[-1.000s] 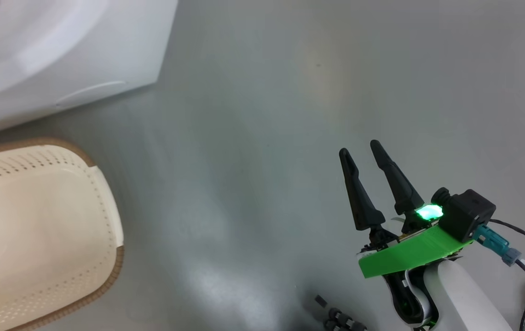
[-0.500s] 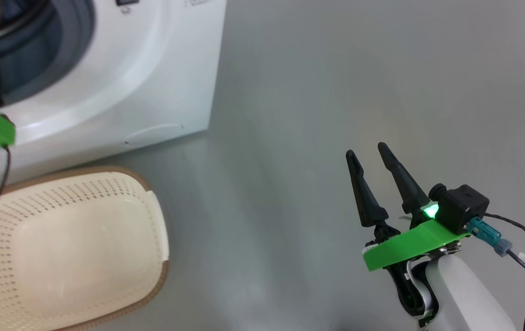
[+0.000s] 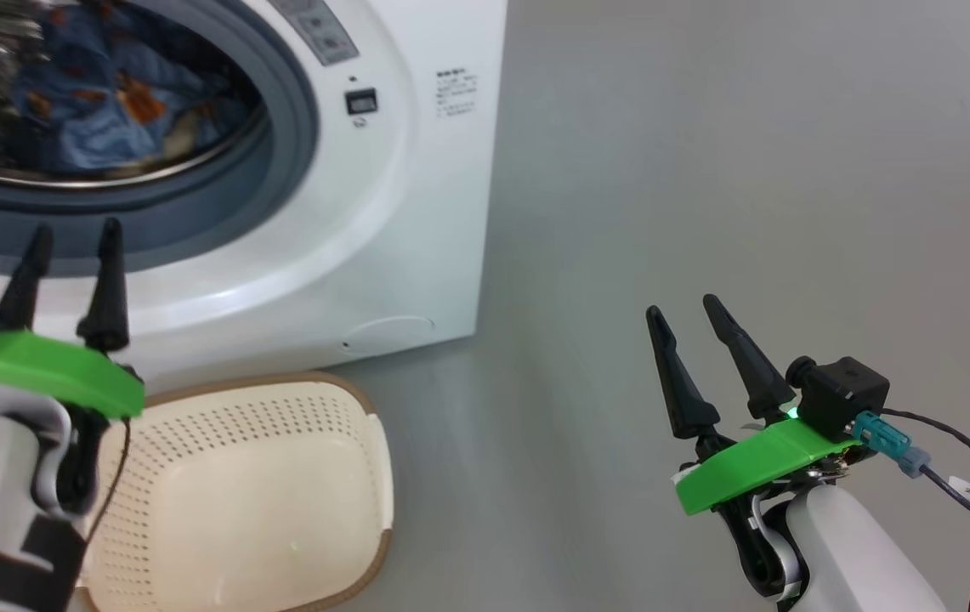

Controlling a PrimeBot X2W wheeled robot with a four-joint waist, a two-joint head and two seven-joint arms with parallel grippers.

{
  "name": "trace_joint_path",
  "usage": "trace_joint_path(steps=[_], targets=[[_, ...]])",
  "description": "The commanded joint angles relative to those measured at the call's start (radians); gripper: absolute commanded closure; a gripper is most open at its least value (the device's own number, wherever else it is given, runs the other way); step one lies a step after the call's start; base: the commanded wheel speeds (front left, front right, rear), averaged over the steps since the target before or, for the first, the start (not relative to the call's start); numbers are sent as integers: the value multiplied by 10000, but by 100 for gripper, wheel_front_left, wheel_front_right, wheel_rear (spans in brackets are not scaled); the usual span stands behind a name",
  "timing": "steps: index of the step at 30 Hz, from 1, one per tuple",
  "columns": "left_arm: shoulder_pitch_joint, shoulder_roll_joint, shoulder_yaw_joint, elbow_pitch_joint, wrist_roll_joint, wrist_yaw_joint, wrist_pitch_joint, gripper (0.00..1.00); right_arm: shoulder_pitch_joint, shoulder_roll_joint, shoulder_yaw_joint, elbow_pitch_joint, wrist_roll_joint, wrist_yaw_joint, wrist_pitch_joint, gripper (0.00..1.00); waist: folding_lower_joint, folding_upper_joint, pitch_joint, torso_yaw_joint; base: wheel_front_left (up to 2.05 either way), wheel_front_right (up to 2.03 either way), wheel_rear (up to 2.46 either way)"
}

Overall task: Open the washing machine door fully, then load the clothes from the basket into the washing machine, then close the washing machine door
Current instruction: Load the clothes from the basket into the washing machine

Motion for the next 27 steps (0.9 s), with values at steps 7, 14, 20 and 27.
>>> trace_joint_path(steps=[7,14,20,27], targets=[[2017,95,1296,-2013,730,389,-62,0,243,-49,85,147,-136,73,-82,0,0,0,-1445,1074,0,0,0],[3694,-135,2126,-3518,1099,791,-62,0,377,-49,28,295,-169,73,-82,0,0,0,-1835,1273,0,0,0],[4855,-254,2608,-4415,1346,868,-62,0,483,-49,-69,339,-250,73,-82,0,0,0,-2013,1443,0,0,0],[5616,-452,2923,-4962,1543,958,-62,0,593,-90,-146,296,-368,73,-82,0,0,0,-2055,1672,0,0,0]])
